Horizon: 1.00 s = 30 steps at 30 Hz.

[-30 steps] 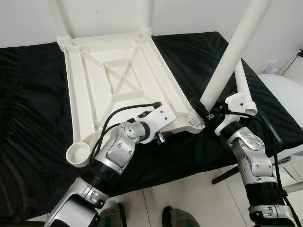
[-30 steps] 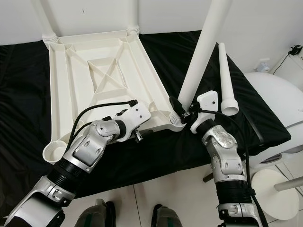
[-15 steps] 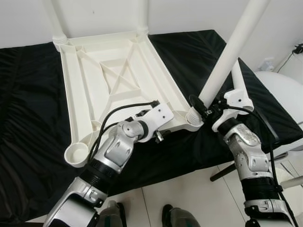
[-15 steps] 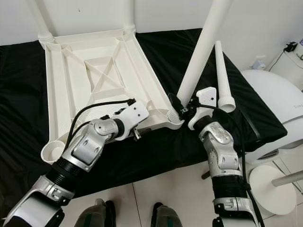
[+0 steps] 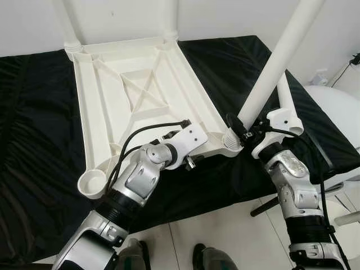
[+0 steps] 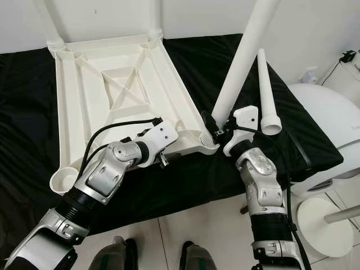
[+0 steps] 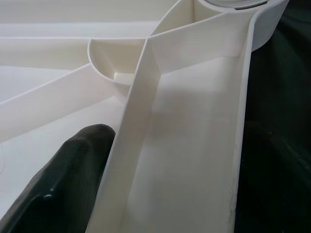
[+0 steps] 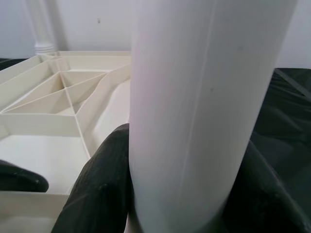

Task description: Building children table

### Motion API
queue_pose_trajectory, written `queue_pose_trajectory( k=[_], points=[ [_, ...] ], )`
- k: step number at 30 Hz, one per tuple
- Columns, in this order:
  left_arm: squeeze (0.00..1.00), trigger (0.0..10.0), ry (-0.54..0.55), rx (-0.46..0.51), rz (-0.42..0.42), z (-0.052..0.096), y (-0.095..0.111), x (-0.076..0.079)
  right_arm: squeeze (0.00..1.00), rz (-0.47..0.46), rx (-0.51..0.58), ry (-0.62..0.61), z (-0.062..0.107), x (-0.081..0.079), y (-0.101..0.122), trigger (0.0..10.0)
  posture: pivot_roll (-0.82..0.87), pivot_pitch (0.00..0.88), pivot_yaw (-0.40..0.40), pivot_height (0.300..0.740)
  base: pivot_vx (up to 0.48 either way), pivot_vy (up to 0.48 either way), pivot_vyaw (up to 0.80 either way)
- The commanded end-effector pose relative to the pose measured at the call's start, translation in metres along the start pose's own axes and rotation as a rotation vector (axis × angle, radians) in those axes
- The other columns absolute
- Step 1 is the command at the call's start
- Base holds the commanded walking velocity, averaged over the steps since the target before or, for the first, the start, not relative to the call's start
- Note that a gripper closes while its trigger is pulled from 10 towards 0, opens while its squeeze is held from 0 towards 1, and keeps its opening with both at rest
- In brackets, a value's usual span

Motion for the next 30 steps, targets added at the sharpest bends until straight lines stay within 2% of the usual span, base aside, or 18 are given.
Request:
queue_pose_trajectory(
  k=[1,9,16,30],
  points=[
    [0.0,10.0,0.071,-0.061,0.02,-0.001,-0.019,-0.009,0.0,-0.034,-0.161,-0.025,0.013,-0.005,-0.039,10.0,-0.02,0.109,0.01,0.74,0.0,0.0,0.0],
    [0.0,10.0,0.07,-0.061,0.022,-0.001,-0.019,-0.008,0.0,-0.045,-0.151,-0.075,0.012,-0.011,-0.034,10.0,-0.03,0.112,0.008,0.74,0.0,0.0,0.0],
    [0.0,10.0,0.073,-0.063,0.026,-0.001,-0.02,-0.008,0.0,-0.042,-0.153,-0.14,0.01,-0.01,-0.03,10.0,-0.02,0.118,0.006,0.74,0.0,0.0,0.0],
    [0.0,10.0,0.081,-0.062,0.035,0.0,-0.02,-0.009,0.0,0.01,-0.145,-0.262,0.007,-0.02,-0.02,10.0,-0.02,0.124,-0.002,0.74,0.0,0.0,0.0]
  ],
)
Point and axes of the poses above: a point about 5 cm out from each wrist's last joint towards the gripper, its own z axis pointing back from the gripper into the wrist, its own y axis along the axis of the wrist's last joint, x = y × z, the point moved 5 cm from there along -z, pointing out of the wrist towards the gripper, and after that the axes turned 14 degrees about z, right-handed, at the moved point
